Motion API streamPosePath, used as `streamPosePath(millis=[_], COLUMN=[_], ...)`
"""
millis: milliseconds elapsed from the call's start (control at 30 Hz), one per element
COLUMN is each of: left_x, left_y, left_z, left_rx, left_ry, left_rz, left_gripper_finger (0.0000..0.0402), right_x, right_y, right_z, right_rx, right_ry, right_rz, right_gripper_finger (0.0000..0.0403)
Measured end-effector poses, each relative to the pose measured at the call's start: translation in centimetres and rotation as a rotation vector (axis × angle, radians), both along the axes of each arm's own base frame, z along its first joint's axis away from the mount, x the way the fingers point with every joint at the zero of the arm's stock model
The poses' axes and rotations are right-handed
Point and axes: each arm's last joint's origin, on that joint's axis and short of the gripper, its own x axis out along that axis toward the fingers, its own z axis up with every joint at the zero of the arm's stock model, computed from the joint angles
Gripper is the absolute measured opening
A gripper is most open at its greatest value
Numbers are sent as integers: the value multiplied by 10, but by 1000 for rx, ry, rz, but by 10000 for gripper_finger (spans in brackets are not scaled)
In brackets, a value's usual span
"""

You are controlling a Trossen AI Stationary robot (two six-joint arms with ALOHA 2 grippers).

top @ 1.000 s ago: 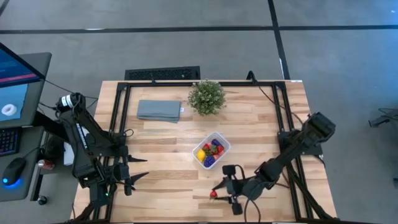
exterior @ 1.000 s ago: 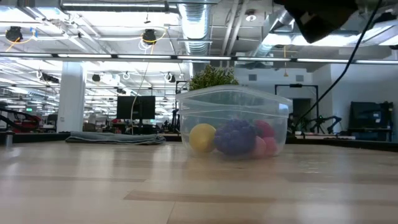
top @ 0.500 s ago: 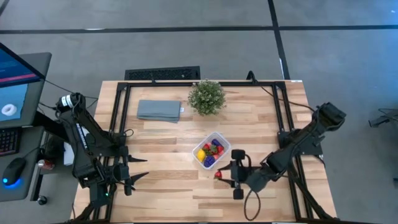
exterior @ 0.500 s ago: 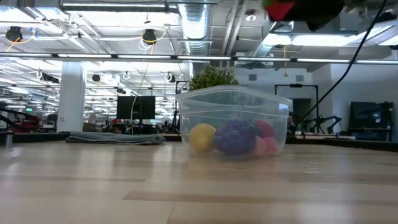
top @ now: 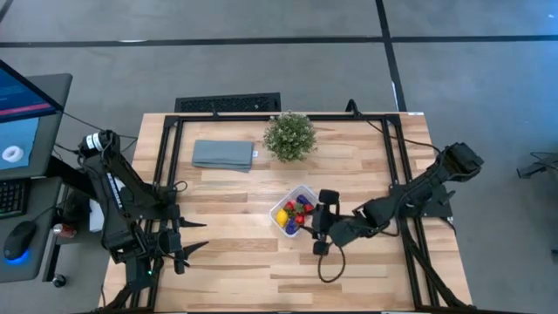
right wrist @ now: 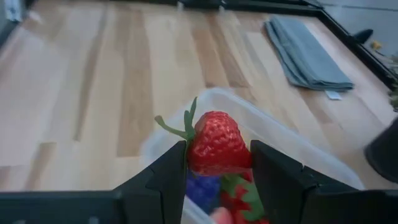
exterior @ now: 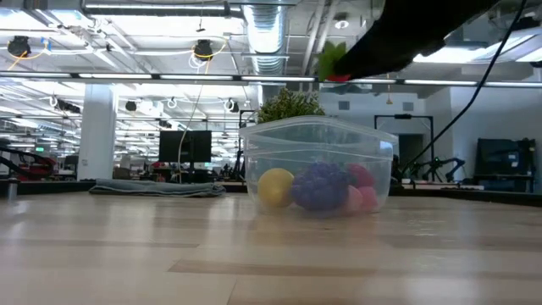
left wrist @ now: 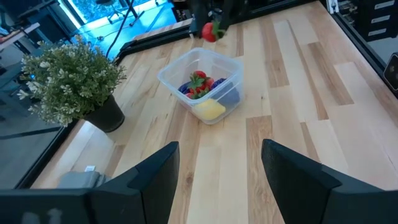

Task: Pick and placing Produce into tupperware
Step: Put the red strawberry into the transparent bin

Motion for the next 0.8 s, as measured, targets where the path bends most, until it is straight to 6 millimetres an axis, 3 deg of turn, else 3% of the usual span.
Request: streamPosePath(millis=[433, 800], left_x=[0, 0], left_y=[0, 0], left_z=[0, 0], left_rx=[7, 7], left_ry=[2, 2], left_rz=[-3, -3], left_gripper_finger=[221, 221], right_x=[6, 8], right_y=[-28, -34], right_z=[-7, -7], right_rx=[-46, -48], right_ry=[85, 94], right_rz=[-88, -105], right_gripper_finger=[193, 199])
